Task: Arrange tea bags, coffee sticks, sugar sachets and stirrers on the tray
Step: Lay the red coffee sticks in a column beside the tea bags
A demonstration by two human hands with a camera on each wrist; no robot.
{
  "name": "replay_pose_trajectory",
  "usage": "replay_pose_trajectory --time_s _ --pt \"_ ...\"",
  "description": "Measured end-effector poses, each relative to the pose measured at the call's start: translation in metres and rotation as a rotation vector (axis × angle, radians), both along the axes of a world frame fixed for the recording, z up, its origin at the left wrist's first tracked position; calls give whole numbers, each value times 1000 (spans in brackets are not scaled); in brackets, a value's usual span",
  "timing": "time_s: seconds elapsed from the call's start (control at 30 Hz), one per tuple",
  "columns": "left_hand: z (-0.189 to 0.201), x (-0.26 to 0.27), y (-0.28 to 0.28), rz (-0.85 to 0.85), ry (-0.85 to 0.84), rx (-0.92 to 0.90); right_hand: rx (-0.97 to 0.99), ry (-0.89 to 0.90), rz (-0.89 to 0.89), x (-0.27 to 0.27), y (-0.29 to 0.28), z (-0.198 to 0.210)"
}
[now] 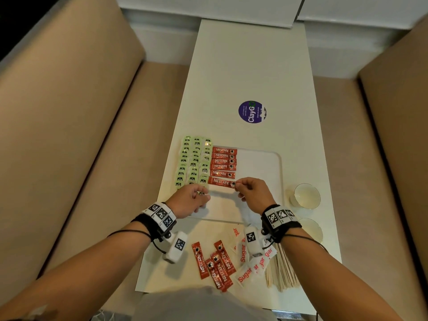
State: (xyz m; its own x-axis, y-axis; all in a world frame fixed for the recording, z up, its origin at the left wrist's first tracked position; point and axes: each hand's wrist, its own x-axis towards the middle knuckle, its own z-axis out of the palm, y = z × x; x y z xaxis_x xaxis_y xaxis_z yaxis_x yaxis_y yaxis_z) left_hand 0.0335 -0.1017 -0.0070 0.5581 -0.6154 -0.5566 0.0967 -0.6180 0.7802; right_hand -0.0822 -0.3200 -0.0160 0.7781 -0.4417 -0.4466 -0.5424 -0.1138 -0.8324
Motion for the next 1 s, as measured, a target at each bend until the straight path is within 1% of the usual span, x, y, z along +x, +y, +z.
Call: replay_pose_trajectory --time_s 0.1,0.17,0.3,0.43,0.5,0.73,0.9,1.0 --pt "-12 -2 11 -121 -30 44 -36 47 -71 4 -8 -11" --pt "-18 -6 18 -183 -30 55 -63 90 -87 8 -11 -20" --pt "-24 -10 28 -203 -63 27 -192 202 -15 17 -10 -33" --pt "-28 -10 33 -256 -78 51 -184 263 -69 25 -8 -41" --pt "-28 -10 34 -283 -79 63 -193 273 -88 29 -7 -42" --pt "-32 -12 40 -316 -73 97 -222 303 -71 36 -5 -38" --pt "-37 -15 44 -335 -56 120 -239 292 -71 36 -5 -38" --pt "-38 -14 46 -333 -59 124 -296 260 -71 36 -2 -35"
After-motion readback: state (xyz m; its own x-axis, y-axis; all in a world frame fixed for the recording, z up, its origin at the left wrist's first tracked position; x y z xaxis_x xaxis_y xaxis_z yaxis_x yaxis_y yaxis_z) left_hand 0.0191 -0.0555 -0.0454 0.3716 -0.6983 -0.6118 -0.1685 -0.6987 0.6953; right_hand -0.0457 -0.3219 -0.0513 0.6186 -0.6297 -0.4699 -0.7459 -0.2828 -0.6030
